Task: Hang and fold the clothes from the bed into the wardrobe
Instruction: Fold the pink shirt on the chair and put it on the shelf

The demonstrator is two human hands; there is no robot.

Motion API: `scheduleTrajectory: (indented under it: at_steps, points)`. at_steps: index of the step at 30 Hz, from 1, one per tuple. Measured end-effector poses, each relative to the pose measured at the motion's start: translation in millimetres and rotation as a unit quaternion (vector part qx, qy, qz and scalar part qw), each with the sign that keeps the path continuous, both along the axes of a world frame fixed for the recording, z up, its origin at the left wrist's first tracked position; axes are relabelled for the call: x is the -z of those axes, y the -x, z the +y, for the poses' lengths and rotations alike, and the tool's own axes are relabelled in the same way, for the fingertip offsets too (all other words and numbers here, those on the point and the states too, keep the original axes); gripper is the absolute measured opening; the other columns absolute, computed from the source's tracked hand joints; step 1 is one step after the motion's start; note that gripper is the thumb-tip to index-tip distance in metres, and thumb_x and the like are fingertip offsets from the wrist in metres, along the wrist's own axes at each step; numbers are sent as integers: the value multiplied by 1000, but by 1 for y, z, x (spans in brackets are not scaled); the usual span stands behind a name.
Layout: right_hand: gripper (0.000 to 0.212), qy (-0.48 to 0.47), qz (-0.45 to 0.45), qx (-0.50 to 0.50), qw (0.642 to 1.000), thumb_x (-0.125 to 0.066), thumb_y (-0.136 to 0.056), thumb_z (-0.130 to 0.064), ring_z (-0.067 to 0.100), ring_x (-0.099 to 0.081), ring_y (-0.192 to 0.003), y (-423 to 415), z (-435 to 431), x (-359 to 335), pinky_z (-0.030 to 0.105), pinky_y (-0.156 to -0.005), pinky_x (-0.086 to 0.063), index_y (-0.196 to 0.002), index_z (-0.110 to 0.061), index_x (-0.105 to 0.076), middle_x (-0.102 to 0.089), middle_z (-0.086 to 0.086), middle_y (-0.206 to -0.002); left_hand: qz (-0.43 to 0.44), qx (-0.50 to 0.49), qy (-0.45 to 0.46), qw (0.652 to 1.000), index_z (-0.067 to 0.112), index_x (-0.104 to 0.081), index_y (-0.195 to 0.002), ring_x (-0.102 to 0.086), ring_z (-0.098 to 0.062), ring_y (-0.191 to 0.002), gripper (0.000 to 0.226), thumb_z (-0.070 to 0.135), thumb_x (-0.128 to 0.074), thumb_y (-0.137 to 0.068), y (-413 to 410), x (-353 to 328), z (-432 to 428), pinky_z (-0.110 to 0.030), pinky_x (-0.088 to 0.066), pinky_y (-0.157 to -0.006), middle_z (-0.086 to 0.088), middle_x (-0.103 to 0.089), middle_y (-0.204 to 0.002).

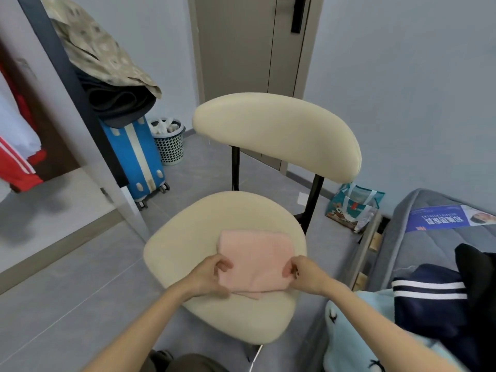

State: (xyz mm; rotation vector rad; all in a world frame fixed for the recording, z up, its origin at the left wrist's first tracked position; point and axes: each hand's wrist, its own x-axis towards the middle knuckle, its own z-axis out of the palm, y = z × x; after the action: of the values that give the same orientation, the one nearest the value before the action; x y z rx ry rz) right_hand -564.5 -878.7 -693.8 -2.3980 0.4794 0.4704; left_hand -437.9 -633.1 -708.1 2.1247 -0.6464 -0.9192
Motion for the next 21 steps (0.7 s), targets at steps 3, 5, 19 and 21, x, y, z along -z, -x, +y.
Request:
scheduleTrajectory:
  at_steps: [3,5,19,21]
  points:
    - [28,61,-37,55,996,-52,-83,-2,25,-54,-102,2,9,5,24,-77,-40,-110,-6,-61,-55,9,-112,-86,-103,3,991,22,-62,-99,-55,-15,-83,30,23,-79,-74,4,1,-7,-17,-39,-69,4,-54,-88]
    - [35,132,-140,97,977,-46,-87,-3,27,-46,-114,-3,17,6,30,-89,-40,-119,-10,-56,-50,10,-125,-202,-153,-19,967,22,-63,-106,-51,-22,-101,22,30,-65,-85,5,0,-17,-22,-37,-80,0,-55,-100]
    - [56,119,-89,34,988,-12,-102,-50,21,33,-142,-33,48,79,48,-117,12,-140,-44,27,28,-20,-154,-322,-35,-114,939,39,4,-150,22,-18,-145,52,37,-20,-103,11,68,-65,-44,1,-118,15,16,-159]
    - [55,104,-95,39,989,-14,-101,-51,27,31,-142,-34,46,80,47,-117,9,-139,-48,26,30,-17,-154,-319,-53,-91,942,44,3,-148,23,-24,-144,51,39,-22,-103,12,69,-64,-43,4,-119,9,19,-159]
